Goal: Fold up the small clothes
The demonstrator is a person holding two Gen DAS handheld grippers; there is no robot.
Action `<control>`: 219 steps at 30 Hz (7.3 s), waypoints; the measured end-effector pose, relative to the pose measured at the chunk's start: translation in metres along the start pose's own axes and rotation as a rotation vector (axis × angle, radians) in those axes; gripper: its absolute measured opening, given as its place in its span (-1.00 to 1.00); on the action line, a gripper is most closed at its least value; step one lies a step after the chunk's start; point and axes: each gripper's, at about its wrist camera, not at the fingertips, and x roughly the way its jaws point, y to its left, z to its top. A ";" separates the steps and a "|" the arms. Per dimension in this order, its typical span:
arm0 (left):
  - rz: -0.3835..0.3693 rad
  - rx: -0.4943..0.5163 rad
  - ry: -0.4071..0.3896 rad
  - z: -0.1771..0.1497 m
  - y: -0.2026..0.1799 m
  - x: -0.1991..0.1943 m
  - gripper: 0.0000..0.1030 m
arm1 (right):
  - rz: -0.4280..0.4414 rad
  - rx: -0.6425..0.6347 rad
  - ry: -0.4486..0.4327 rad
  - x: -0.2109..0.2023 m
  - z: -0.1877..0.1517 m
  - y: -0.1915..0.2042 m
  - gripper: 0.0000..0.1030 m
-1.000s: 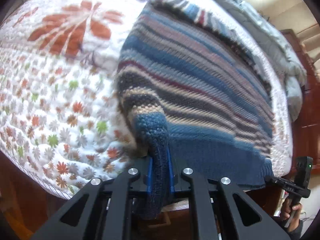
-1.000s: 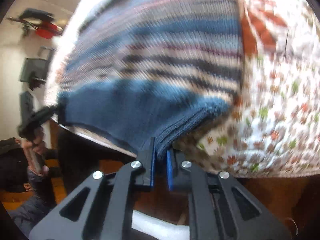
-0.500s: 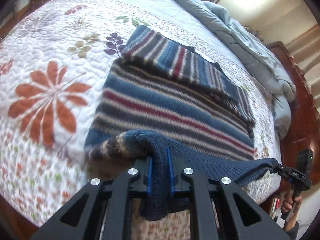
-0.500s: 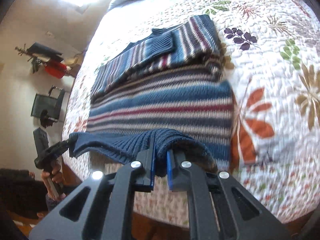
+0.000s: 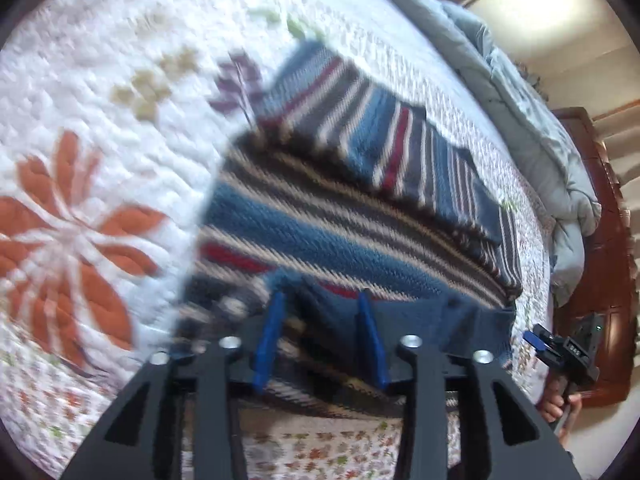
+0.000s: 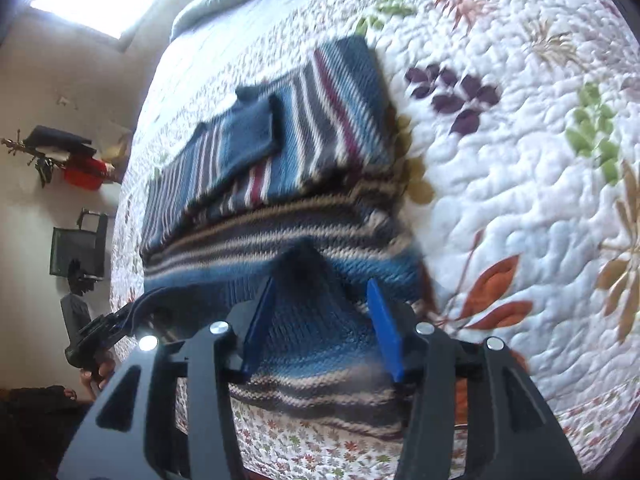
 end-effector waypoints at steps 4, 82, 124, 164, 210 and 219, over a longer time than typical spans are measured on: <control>0.090 0.084 -0.136 0.002 -0.006 -0.034 0.01 | -0.016 -0.092 -0.005 -0.007 0.003 0.009 -0.06; 0.469 0.430 -0.212 0.185 -0.113 0.163 -0.81 | -0.267 -0.244 -0.083 0.152 0.222 0.065 -0.78; 0.290 0.290 -0.101 0.048 -0.017 0.049 -0.78 | -0.039 -0.389 0.027 0.027 0.020 0.020 -0.61; 0.223 0.211 0.018 0.086 -0.014 0.101 0.67 | 0.043 -0.158 0.088 0.063 0.070 -0.037 0.69; 0.207 0.428 0.063 0.064 -0.147 0.178 0.30 | 0.107 -0.091 0.105 0.088 0.061 -0.021 -0.58; 0.193 0.436 0.063 0.067 -0.141 0.177 0.34 | 0.152 -0.048 0.041 0.057 0.066 0.004 -0.63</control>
